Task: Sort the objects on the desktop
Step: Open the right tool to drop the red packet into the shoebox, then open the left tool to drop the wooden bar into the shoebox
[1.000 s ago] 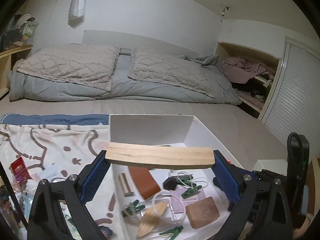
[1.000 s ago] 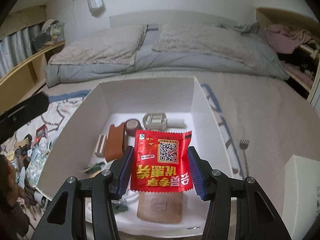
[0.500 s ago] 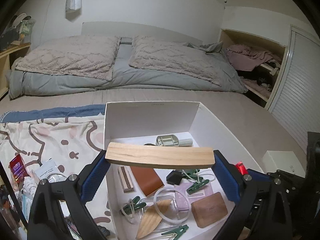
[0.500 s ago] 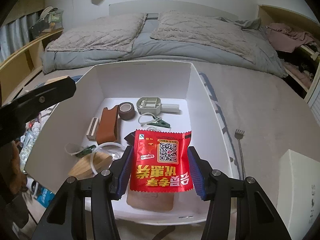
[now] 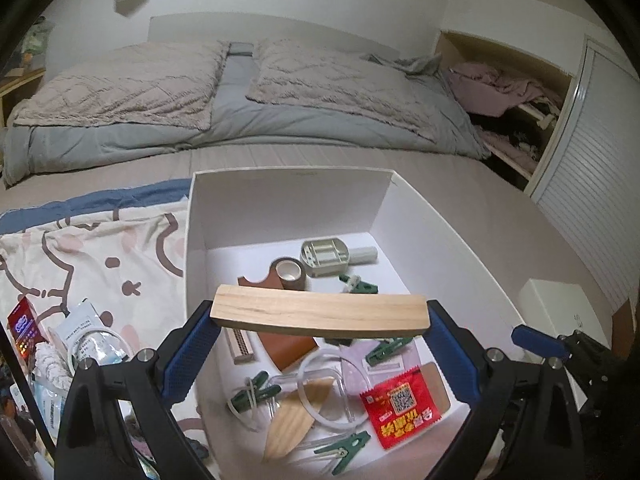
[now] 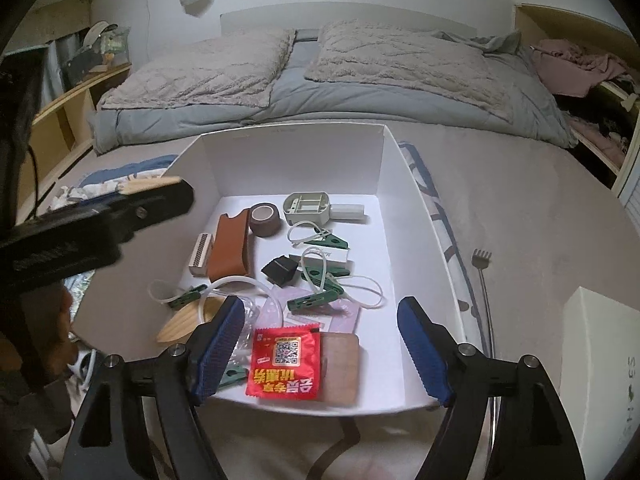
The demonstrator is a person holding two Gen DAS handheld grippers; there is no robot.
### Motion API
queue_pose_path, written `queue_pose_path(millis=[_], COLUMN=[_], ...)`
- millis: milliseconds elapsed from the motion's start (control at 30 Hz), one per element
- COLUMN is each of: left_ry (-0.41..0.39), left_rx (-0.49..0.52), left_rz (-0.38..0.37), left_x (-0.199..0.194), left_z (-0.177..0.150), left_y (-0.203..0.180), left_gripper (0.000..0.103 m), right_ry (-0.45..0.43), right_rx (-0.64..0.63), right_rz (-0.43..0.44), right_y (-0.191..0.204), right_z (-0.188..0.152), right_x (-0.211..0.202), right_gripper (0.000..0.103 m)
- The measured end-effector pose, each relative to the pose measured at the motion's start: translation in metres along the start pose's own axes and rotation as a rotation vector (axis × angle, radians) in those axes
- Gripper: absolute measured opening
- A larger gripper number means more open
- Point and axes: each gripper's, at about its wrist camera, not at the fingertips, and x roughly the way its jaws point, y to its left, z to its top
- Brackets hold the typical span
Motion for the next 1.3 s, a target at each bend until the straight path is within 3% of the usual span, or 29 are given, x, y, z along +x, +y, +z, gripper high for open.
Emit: queue_pose_path(millis=[300, 1300], left_ry=[0.052, 0.048], left_rx=[0.034, 0.105], left_rz=[0.005, 0.019], left_x=[0.011, 0.002], left_z=[-0.005, -0.008], left_y=[-0.009, -0.031], left_gripper=[0.100, 0.102], right_ry=[-0.007, 0.009], right_rx=[-0.019, -0.011], right_rz=[0.002, -0.019], right_y=[0.004, 0.003], right_z=[-0.005, -0.011], right_x=[-0.008, -0.015], right_gripper=[0.079, 0.079])
